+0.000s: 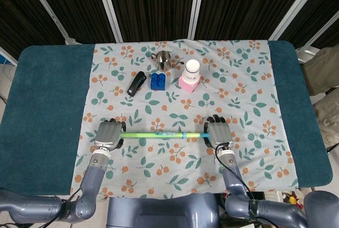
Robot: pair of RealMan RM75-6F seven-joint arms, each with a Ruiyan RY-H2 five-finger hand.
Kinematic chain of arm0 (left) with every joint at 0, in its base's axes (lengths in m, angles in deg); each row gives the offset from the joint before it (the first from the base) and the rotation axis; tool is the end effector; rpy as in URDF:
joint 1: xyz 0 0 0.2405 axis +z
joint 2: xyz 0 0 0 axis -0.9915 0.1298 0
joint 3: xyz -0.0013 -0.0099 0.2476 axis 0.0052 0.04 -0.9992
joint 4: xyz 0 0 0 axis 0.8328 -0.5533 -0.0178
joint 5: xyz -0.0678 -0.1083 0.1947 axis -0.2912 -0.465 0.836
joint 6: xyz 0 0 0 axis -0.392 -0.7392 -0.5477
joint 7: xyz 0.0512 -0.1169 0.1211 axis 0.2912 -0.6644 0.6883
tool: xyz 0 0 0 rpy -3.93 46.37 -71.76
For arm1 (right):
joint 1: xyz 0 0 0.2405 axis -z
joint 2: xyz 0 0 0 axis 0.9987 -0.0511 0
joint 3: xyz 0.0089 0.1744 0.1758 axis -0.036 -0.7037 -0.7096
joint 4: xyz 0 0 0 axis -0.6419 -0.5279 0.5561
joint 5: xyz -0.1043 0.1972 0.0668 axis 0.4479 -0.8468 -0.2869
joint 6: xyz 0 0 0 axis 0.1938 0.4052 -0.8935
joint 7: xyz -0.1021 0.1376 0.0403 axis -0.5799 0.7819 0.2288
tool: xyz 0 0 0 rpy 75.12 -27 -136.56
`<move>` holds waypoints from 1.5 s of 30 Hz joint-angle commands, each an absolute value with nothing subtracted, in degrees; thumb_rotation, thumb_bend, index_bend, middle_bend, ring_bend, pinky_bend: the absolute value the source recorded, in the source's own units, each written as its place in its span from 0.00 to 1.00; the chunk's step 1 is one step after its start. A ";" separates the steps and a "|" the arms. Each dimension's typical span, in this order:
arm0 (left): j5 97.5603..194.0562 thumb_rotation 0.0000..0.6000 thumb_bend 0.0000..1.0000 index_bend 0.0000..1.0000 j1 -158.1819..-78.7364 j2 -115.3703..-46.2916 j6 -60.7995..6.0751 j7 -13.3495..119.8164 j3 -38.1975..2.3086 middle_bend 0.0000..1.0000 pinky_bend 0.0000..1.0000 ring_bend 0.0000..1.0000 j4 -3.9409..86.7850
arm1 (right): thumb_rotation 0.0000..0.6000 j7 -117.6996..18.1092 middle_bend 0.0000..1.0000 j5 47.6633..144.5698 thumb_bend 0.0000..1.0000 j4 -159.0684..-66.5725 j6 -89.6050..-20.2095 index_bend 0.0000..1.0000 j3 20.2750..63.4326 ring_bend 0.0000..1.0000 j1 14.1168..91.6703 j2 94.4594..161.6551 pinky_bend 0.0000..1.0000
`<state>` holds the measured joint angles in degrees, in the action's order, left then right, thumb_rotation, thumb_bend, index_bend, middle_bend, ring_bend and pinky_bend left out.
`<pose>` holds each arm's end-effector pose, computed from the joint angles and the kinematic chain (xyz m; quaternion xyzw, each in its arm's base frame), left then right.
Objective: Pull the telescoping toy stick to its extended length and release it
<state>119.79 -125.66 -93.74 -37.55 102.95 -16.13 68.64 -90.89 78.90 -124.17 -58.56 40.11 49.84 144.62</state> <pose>-0.1218 0.3169 -0.0715 -0.7025 -0.4384 -0.2505 0.5015 -0.1605 -0.3405 -0.0811 0.6700 -0.4480 0.2913 0.5153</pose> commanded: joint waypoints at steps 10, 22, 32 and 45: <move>119.48 1.00 0.39 0.53 -125.50 -93.79 -36.85 102.09 -16.33 0.45 0.34 0.25 67.70 | 1.00 -90.83 0.21 79.95 0.39 -123.62 -58.46 0.64 40.65 0.11 49.76 144.82 0.16; 119.87 1.00 0.39 0.53 -125.86 -94.07 -36.88 102.24 -16.39 0.45 0.34 0.25 67.80 | 1.00 -90.86 0.21 80.08 0.39 -123.91 -58.51 0.65 40.16 0.11 49.56 144.57 0.16; 119.82 1.00 0.40 0.53 -125.79 -93.90 -36.77 101.92 -16.39 0.45 0.34 0.25 67.66 | 1.00 -91.17 0.21 79.97 0.40 -123.75 -58.62 0.65 40.26 0.11 49.51 144.96 0.16; 120.14 1.00 0.39 0.53 -125.46 -92.74 -36.82 101.58 -16.74 0.45 0.34 0.25 68.35 | 1.00 -91.58 0.21 80.51 0.41 -123.64 -59.11 0.66 40.25 0.11 49.56 144.26 0.16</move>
